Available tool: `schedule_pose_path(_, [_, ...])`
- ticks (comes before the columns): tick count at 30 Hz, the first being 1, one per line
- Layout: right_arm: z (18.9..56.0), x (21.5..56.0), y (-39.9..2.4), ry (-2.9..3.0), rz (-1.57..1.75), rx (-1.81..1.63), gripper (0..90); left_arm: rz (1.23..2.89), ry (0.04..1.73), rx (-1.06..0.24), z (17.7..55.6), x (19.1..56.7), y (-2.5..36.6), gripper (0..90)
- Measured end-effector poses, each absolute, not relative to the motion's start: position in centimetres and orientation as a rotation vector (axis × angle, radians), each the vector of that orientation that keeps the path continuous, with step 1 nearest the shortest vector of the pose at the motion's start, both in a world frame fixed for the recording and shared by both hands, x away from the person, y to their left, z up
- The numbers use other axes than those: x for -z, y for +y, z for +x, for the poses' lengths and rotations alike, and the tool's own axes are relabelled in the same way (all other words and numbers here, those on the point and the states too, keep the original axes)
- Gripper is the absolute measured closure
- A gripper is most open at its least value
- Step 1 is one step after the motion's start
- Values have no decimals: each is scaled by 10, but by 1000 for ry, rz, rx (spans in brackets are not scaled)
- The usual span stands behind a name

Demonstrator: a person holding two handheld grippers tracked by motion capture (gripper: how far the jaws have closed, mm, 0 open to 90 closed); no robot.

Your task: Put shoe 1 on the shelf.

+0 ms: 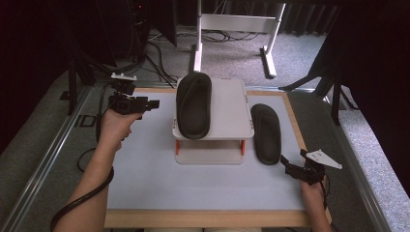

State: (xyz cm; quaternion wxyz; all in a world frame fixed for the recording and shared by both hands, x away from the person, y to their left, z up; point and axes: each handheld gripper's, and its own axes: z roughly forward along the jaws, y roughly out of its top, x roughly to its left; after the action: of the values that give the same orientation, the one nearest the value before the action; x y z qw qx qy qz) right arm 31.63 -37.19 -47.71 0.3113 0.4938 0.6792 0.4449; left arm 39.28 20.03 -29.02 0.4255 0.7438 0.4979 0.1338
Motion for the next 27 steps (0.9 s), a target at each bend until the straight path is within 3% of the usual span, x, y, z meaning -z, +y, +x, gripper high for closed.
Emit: schedule_pose_path(27, [316, 477, -371, 1795, 1295, -1175, 112, 1858, 1168, -428, 355, 390, 224, 460])
